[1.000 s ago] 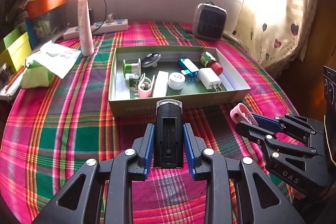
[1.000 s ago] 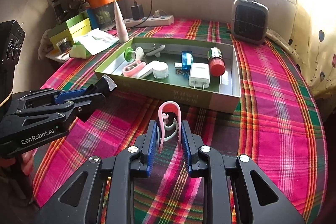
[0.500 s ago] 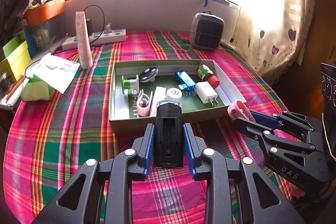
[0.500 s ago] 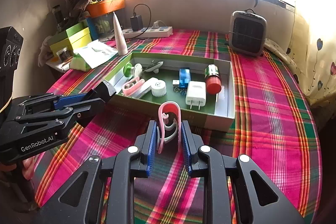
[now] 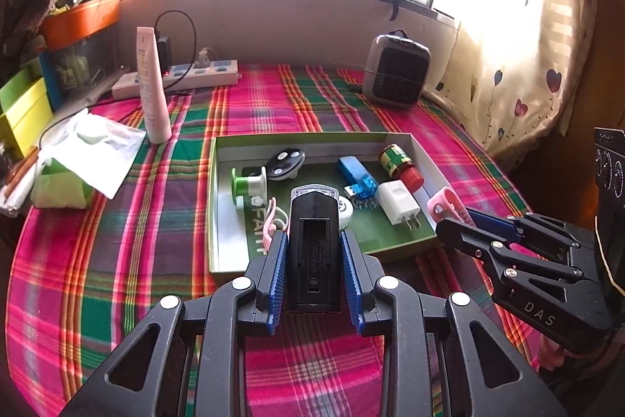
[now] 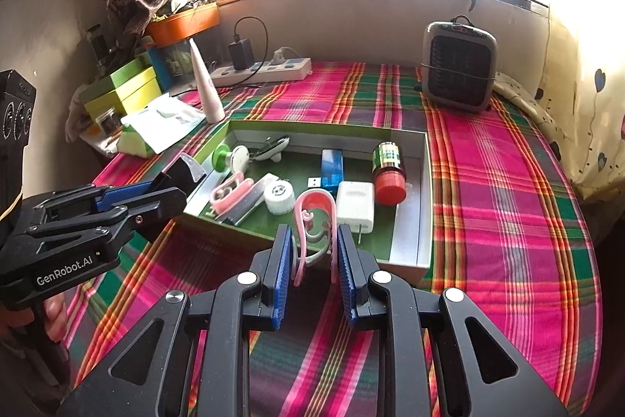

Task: Organize rigid objects
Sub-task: 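Lift the pink hook and black cylinder and carry both over the tray, then lower the pink hook and black cylinder into the tray and open both grippers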

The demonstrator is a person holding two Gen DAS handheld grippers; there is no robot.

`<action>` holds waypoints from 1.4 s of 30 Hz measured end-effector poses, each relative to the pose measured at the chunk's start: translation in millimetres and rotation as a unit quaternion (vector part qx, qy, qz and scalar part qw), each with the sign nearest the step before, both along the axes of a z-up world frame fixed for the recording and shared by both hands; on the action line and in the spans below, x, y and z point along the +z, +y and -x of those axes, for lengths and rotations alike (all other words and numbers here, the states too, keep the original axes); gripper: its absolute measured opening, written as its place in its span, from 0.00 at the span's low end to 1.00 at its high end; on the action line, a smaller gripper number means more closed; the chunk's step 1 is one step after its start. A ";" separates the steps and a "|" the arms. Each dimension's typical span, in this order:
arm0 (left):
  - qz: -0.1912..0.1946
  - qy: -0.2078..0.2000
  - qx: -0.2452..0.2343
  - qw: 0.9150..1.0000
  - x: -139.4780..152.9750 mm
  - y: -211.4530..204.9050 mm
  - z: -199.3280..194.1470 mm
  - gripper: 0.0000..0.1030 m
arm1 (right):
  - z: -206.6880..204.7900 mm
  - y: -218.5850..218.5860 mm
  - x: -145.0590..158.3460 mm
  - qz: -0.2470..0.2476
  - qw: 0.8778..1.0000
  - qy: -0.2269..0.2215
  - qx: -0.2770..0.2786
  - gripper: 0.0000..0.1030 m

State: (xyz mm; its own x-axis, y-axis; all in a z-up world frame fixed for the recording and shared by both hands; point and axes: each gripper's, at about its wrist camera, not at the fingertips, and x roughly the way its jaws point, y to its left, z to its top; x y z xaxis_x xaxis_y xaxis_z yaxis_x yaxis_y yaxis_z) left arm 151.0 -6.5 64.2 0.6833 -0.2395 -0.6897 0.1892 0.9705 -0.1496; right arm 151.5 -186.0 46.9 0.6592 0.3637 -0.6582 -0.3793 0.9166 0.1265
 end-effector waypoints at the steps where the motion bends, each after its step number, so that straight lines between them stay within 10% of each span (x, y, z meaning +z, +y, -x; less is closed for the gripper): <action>1: -0.001 0.000 0.000 1.000 -0.2 -0.1 -2.0 0.25 | -2.7 0.1 -0.3 0.000 1.000 0.001 0.000 0.23; 42: -0.003 0.050 -0.011 0.999 -37.2 -6.0 -78.3 0.25 | -66.8 29.7 -33.9 0.018 0.996 0.072 0.043 0.23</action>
